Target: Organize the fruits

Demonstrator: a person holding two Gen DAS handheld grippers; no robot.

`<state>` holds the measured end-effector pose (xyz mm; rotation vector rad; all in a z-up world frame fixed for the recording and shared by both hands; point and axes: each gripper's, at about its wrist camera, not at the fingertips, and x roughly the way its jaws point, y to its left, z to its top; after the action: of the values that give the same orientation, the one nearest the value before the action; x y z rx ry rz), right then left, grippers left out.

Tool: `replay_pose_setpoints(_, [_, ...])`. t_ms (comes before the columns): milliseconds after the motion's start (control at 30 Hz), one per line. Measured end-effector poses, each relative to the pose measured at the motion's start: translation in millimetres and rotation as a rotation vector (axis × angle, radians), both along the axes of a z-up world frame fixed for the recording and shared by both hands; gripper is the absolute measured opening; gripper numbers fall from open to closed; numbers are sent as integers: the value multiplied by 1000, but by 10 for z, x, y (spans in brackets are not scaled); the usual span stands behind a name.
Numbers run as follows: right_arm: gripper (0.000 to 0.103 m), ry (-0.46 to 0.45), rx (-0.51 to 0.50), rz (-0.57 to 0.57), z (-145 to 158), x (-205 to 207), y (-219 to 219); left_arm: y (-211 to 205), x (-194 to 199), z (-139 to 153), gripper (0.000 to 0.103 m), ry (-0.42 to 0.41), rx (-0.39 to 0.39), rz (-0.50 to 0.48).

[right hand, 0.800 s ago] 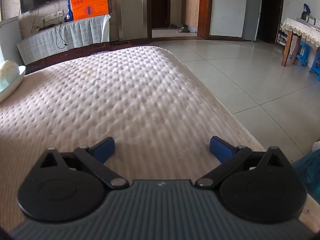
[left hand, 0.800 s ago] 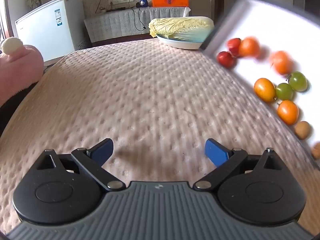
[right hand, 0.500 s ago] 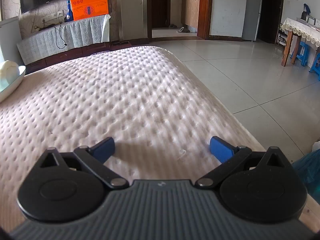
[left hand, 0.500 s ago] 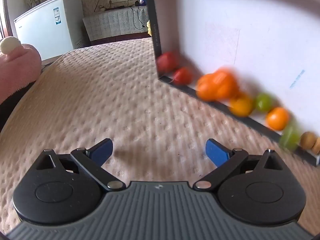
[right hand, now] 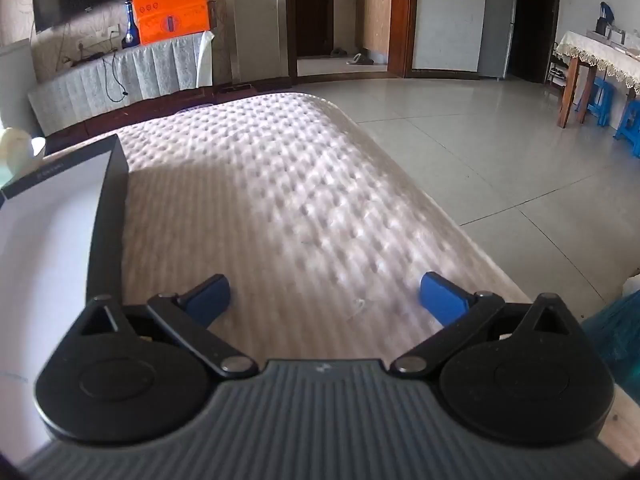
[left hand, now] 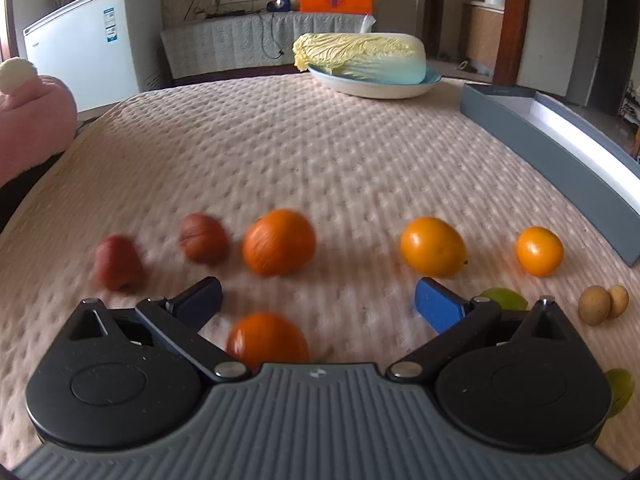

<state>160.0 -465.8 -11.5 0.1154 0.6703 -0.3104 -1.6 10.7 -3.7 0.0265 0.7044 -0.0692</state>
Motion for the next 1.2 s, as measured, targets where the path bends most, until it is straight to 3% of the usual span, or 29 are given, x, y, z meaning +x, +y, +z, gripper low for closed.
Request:
replay_pose_setpoints(167, [103, 2, -4, -1, -7, 12, 8, 44, 107, 46, 103, -3, -56, -40])
replay_pose_setpoints(300, [103, 3, 9, -11, -15, 7, 5, 35, 5, 348, 103, -126, -132, -85])
replay_pose_setpoints(367, [103, 58, 13, -17, 52, -20, 2, 23, -12, 486, 103, -174, -167, -84])
replay_pose_setpoints(433, [102, 141, 78, 0, 165, -63, -79, 31, -60, 602, 103, -212, -197, -65])
replay_pose_setpoints(500, [102, 78, 89, -14, 318, -335, -52, 55, -139, 711, 103, -246, -201, -60])
replay_pose_setpoints(567, [102, -8, 1, 8, 587, -678, 111, 123, -261, 822, 103, -271, -200, -42])
replay_pose_setpoints(733, [103, -425, -279, 48, 1321, -1887, 926, 364, -791, 927, 103, -233, -210, 68])
replay_pose_setpoints(800, [103, -535, -241, 82, 1406, -2231, 1209, 353, -1013, 875, 103, -175, -160, 99])
replay_pose_setpoints(900, [103, -477, 3, 320, 1261, -2464, 1574, 301, -1323, 719, 103, -110, -129, 64])
replay_pose_setpoints(933, [103, -444, 20, 385, 1146, -2488, 1719, 271, -1388, 676, 103, -96, -121, 58])
replay_pose_setpoints(1033, [102, -304, -38, 573, 891, -2514, 2217, 190, -1450, 617, 103, -90, -105, 29])
replay_pose_setpoints(1100, [103, -324, -60, 656, 871, -2622, 2407, 163, -1415, 557, 103, -82, -89, 39])
replay_pose_setpoints(1200, [102, -266, -51, 701, 738, -2637, 2558, 97, -1282, 465, 103, -61, -71, 57])
